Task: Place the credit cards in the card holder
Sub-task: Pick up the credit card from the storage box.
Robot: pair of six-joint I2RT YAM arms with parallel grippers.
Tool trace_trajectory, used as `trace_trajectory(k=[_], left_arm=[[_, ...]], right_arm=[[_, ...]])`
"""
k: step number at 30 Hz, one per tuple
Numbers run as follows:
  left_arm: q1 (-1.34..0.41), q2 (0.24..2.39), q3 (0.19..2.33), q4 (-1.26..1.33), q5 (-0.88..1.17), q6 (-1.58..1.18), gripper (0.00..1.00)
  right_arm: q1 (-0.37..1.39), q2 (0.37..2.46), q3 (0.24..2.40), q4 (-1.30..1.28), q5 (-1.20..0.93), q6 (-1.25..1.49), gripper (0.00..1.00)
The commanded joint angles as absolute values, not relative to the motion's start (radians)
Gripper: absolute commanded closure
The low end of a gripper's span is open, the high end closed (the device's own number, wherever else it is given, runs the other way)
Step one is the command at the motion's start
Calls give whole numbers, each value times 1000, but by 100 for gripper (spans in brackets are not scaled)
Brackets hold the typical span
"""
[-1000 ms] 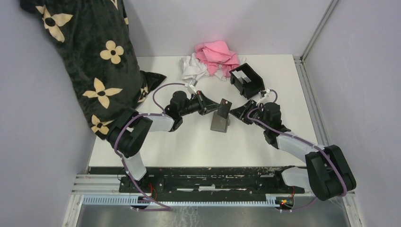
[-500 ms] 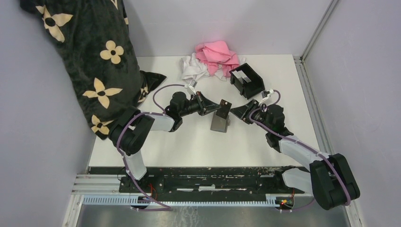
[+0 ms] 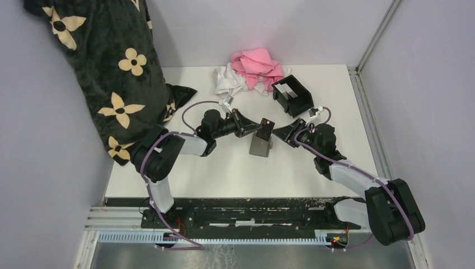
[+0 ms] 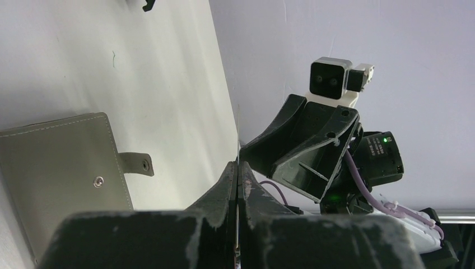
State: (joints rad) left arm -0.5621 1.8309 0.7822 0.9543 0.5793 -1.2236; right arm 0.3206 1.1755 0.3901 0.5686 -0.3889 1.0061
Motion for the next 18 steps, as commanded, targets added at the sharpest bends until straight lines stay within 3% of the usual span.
trace_trajectory(k=[1, 18], left_arm=[[-557, 1848, 790, 1042, 603, -1273, 97], [-558, 1903, 792, 1122, 621, -1323, 97]], right_arm=[[326, 1203, 382, 666, -416, 1023, 58], [329, 1355, 379, 865, -451, 1109, 64]])
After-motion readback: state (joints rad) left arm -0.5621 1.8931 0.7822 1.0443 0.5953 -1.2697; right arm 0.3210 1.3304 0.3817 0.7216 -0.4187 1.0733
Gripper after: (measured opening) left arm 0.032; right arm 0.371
